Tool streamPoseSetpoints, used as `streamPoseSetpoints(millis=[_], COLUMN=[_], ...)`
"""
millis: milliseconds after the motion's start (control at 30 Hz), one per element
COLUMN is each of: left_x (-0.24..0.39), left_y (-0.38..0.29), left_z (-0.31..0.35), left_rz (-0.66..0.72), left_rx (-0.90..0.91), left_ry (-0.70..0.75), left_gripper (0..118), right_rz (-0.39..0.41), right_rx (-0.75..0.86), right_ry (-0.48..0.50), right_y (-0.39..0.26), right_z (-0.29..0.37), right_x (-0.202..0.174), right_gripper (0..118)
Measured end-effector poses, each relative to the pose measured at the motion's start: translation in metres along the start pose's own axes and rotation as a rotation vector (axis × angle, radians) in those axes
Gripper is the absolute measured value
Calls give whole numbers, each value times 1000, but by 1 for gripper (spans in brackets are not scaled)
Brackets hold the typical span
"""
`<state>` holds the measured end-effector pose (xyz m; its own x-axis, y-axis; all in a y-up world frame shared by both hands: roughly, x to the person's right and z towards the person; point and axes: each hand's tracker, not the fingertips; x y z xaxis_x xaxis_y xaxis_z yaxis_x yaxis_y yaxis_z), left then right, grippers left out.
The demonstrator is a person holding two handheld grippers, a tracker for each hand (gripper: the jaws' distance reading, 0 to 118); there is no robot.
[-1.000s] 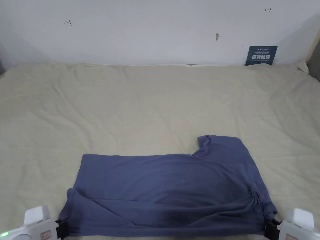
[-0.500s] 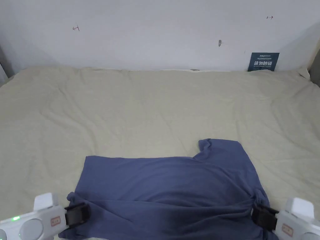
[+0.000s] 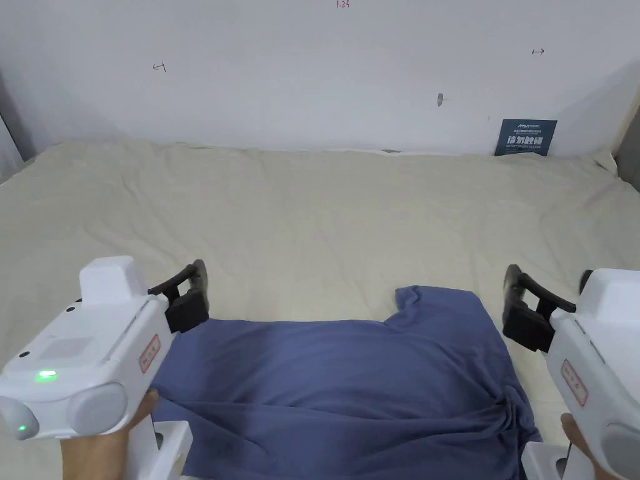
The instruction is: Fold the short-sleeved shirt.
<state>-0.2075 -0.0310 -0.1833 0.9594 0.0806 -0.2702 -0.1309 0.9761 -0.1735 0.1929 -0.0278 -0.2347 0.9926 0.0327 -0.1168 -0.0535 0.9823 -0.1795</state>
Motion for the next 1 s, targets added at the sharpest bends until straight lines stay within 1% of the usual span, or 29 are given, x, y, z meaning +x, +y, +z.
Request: streamPoseSetpoints(millis=[33,67,100,167,200,300,400,500,567,700,733,767,800,833,867,900,933,967,1000], left_x=[2,3,1,-4,-6,-4,-15,-26,-37,-58,-65,-68,-72,-69,-71,-74,-76,-79,-80], left_y=[-2,-2,-4,-5,-6,-7,-5,-8,-11,-30,-37,-43,-50,-55,-61,-70,-77,-83,-90], left_z=[-2,-4,-5,-8,-10,-31,-62,-109,-148,-223,-243,-255,-271,-275,-282,-293,-301,-307,-311], left_rz=[0,-2,-4,42,47,1,11,-32,-18,-3,-8,-9,-18,-20,-31,-28,-20,-15,-20], left_rx=[-6,-14,-35,-59,-73,-101,-163,-252,-341,-501,-562,-582,-602,-635,-653,-686,-731,-764,-802], left_ry=[2,-2,-5,-68,-62,-23,-27,-25,-40,-14,-22,-12,6,13,30,43,54,55,56], left_gripper=[51,19,1,0,0,0,0,0,0,1,2,6,19,37,64,97,112,115,115], right_rz=[8,17,19,14,10,18,8,17,22,17,-2,-21,-32,-38,-45,-55,-56,-54,-49], right_rx=[0,1,3,11,6,-7,-21,-34,-50,-84,-104,-115,-125,-135,-143,-151,-160,-170,-182], right_ry=[2,-2,2,9,12,7,13,8,9,20,34,45,45,45,46,43,41,40,36], right_y=[0,-1,-3,-4,-4,-4,-4,-4,-5,-8,-10,-12,-14,-16,-18,-21,-24,-26,-29], right_z=[1,0,0,-1,-3,-13,-27,-46,-61,-89,-97,-102,-109,-115,-121,-126,-132,-137,-144], right_x=[-2,-4,-5,-5,-5,-4,-2,-3,-3,-5,-4,-4,-4,-4,-4,-4,-4,-4,-3], right_gripper=[57,34,5,2,1,1,1,1,1,2,2,2,2,2,2,2,2,2,2])
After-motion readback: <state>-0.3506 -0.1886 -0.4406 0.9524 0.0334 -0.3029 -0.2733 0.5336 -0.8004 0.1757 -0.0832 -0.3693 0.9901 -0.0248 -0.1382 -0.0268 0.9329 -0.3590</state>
